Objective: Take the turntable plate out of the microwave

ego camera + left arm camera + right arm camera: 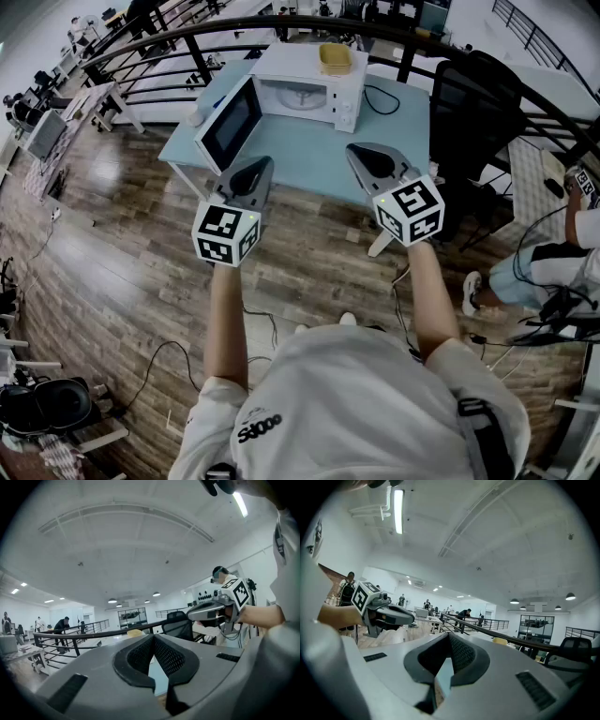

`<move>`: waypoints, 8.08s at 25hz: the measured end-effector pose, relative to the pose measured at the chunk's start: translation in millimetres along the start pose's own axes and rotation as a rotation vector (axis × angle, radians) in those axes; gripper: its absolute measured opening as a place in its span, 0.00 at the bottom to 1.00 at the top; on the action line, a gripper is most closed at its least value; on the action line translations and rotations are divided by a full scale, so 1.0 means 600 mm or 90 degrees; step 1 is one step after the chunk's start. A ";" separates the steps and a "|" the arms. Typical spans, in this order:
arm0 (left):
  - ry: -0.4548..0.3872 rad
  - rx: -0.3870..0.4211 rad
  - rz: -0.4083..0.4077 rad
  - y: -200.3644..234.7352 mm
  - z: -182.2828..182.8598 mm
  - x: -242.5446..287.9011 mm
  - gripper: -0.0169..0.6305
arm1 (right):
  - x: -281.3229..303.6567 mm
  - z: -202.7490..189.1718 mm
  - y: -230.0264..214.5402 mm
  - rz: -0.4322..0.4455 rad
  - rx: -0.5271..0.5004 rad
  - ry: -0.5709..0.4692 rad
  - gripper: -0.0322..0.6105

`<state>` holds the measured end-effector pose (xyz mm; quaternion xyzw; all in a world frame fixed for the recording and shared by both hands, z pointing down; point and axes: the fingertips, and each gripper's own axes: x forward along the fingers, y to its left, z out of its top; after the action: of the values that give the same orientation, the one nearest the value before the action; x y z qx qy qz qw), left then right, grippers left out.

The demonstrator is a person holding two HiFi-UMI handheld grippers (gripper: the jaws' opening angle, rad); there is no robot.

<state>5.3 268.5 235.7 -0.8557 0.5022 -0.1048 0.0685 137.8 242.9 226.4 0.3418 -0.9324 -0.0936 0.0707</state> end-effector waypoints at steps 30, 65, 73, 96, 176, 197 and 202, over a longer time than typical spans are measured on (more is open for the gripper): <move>0.067 -0.030 0.099 -0.052 -0.050 0.149 0.05 | 0.007 -0.111 -0.149 0.067 0.054 -0.014 0.06; 0.013 -0.046 -0.104 0.512 -0.134 0.540 0.05 | 0.609 -0.125 -0.358 -0.109 0.109 0.076 0.06; 0.015 -0.108 -0.131 0.505 -0.170 0.595 0.05 | 0.627 -0.181 -0.386 -0.118 0.126 0.113 0.06; 0.181 -0.358 -0.054 0.472 -0.442 0.736 0.05 | 0.710 -0.405 -0.373 0.029 0.159 0.236 0.06; 0.113 -0.796 0.065 0.482 -0.621 0.832 0.16 | 0.823 -0.645 -0.365 -0.142 0.678 0.159 0.39; 0.102 -0.844 0.007 0.473 -0.615 0.859 0.26 | 0.818 -0.640 -0.373 -0.153 0.702 0.116 0.40; 0.082 -0.860 -0.001 0.474 -0.613 0.858 0.26 | 0.822 -0.644 -0.371 -0.158 0.753 0.097 0.40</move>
<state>-82.4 -324.1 585.8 -0.7029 0.4600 0.1809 -0.5114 -20.3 -293.5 586.0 0.4348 -0.7719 0.4575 -0.0764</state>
